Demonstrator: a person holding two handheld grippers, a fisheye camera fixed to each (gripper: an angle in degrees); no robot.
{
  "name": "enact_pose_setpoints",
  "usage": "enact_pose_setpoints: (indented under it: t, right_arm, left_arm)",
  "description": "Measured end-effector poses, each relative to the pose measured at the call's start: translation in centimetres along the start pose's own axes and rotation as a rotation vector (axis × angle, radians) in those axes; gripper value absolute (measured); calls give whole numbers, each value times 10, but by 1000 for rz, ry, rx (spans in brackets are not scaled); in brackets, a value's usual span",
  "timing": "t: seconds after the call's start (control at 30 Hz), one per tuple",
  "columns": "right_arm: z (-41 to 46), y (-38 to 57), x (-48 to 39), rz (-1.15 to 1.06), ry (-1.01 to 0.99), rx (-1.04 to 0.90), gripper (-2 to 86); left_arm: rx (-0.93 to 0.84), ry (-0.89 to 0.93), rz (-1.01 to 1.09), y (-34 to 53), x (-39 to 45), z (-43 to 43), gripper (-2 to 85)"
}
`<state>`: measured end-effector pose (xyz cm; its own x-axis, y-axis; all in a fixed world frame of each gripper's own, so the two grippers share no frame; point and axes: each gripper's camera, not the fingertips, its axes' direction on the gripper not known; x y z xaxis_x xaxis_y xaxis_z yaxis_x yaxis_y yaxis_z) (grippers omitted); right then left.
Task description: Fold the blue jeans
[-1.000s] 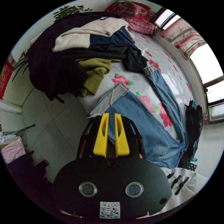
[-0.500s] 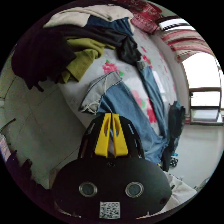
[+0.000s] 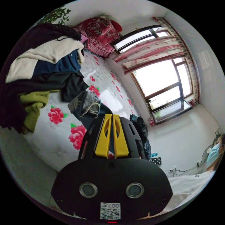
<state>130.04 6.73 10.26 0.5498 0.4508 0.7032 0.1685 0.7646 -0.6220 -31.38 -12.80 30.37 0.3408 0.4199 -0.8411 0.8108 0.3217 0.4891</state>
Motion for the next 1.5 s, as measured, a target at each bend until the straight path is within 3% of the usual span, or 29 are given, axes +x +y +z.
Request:
enact_pose_setpoints:
  t: [0.17, 0.33, 0.53, 0.67, 0.77, 0.87, 1.0, 1.13, 1.3, 1.4, 1.5]
  right_arm:
    - [55, -71, -48, -130, 65, -32, 2]
    - [163, -149, -73, -183, 242, -98, 26]
    - [229, -156, -40, -92, 392, -162, 63]
    - [197, -108, -8, 42, 547, -108, 75]
    - [167, -79, 14, 191, 580, -59, 83]
    - [173, -75, 33, 277, 554, -128, 84]
    - [199, -101, 24, 226, 507, -153, 73]
    - [215, -129, 12, 226, 515, -190, 50]
    - [151, -128, -33, 130, 377, -104, 42]
    - [131, -116, -63, 6, 535, -180, 52]
    - [127, -99, -65, 10, 777, -233, 66]
  left_arm:
    - [-49, -40, 50, -71, 28, 76, -6]
    - [-130, -212, 21, -149, 39, 219, 32]
    - [-246, -304, 22, -136, 7, 299, 56]
    - [-306, -402, 36, -92, -20, 303, 58]
    - [-335, -465, 30, -61, -35, 304, 62]
    - [-364, -495, 14, -49, -44, 323, 73]
    - [-346, -549, 9, -56, -43, 351, 32]
    - [-448, -579, 91, -68, -36, 370, -4]
    - [-411, -411, 144, -68, -25, 316, -8]
    - [-448, -435, 212, -37, -32, 293, -6]
    - [-469, -441, 96, -5, -69, 279, -1]
